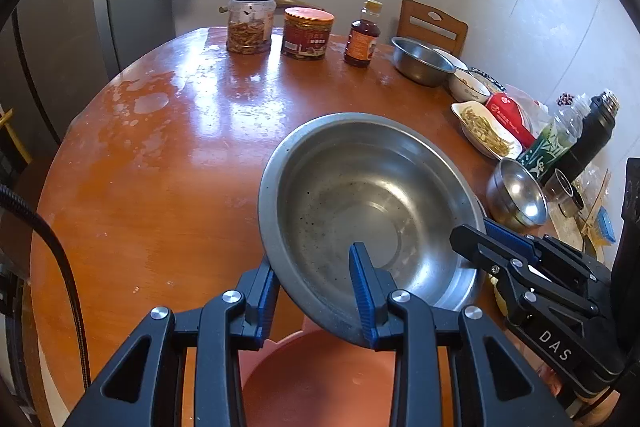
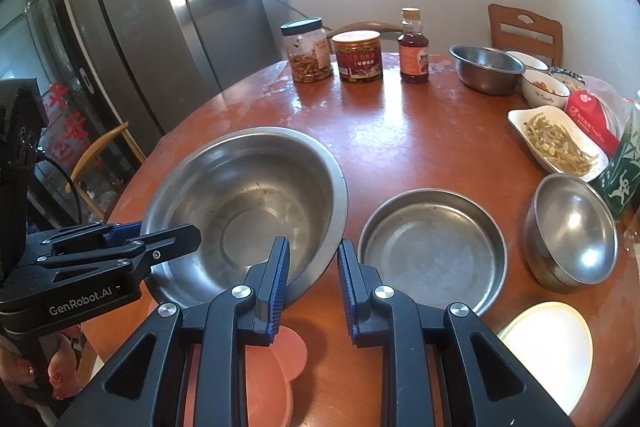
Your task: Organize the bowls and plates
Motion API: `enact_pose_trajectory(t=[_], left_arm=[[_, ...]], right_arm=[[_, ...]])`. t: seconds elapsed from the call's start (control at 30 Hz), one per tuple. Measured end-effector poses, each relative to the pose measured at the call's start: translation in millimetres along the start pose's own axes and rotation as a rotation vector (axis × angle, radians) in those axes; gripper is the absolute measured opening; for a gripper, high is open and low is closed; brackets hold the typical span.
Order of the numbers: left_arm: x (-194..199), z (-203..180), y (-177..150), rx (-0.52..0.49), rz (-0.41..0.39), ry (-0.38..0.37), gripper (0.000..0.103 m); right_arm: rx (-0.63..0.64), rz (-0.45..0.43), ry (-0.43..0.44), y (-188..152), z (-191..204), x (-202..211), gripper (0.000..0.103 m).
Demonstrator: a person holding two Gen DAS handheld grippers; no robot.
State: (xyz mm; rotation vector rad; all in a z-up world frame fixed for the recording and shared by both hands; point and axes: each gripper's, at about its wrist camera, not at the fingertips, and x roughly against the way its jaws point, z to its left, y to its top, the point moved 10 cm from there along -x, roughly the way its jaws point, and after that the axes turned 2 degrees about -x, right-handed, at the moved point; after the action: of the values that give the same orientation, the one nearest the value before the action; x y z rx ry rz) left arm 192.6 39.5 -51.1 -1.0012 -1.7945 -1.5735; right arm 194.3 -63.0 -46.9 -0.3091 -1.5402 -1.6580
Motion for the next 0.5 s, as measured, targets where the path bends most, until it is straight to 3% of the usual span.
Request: enact_pose_trajectory(t=[0.5], left_arm=[[11.6,-56.2,-33.4,-0.082,0.008,-0.054,0.035]], right_arm=[[-0.031,-0.017,-0.038,-43.0,-31.4,55.7,0.025]])
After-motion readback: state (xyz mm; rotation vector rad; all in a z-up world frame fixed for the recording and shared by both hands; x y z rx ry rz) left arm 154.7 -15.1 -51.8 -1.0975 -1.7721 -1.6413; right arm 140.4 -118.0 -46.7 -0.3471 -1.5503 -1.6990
